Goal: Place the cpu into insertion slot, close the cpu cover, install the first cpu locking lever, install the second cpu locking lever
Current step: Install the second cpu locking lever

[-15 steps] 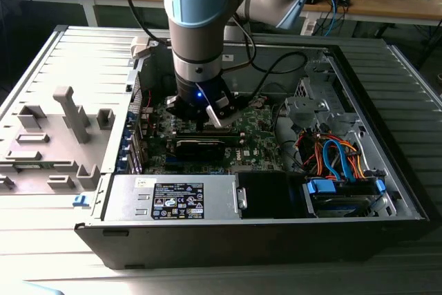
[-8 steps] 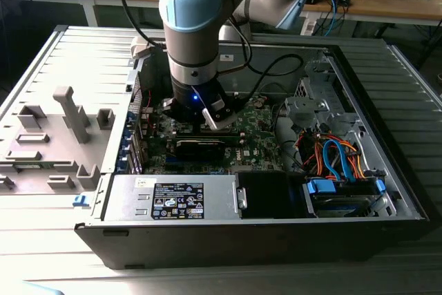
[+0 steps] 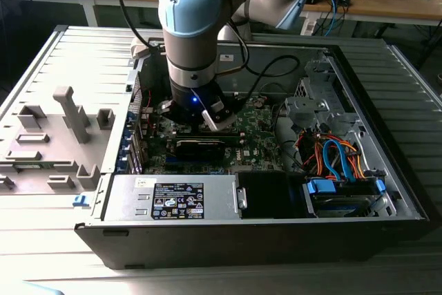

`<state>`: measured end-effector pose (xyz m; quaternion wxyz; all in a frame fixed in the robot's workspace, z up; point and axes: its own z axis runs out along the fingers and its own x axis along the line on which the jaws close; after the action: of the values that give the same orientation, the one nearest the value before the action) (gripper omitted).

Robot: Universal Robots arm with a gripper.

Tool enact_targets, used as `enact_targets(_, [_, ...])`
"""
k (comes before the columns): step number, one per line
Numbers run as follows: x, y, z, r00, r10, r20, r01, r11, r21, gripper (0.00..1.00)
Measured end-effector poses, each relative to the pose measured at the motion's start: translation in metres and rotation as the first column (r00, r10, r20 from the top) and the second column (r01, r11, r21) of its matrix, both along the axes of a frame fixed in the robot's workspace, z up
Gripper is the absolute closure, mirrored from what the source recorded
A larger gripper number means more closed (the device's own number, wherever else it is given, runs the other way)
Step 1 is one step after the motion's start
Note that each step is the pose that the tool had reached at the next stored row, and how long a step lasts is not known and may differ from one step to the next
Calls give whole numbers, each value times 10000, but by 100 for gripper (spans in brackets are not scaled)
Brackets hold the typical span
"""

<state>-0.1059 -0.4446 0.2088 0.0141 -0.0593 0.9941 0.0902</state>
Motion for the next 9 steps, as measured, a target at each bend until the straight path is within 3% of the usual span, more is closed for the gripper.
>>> enact_targets(3, [-9, 4, -18, 10000, 38, -1, -38, 10000, 25, 89])
enact_targets(4, [-18, 37, -61, 9998, 215, 1, -215, 9997, 102, 89])
enact_targets(5, [-19, 43, -99, 9996, 276, -4, -276, 9996, 101, 89])
enact_targets(7, [-20, 43, -101, 9996, 276, 1, -276, 9996, 78, 89])
enact_targets(9, [-19, 46, -56, 9996, 277, 21, -277, 9996, 27, 89])
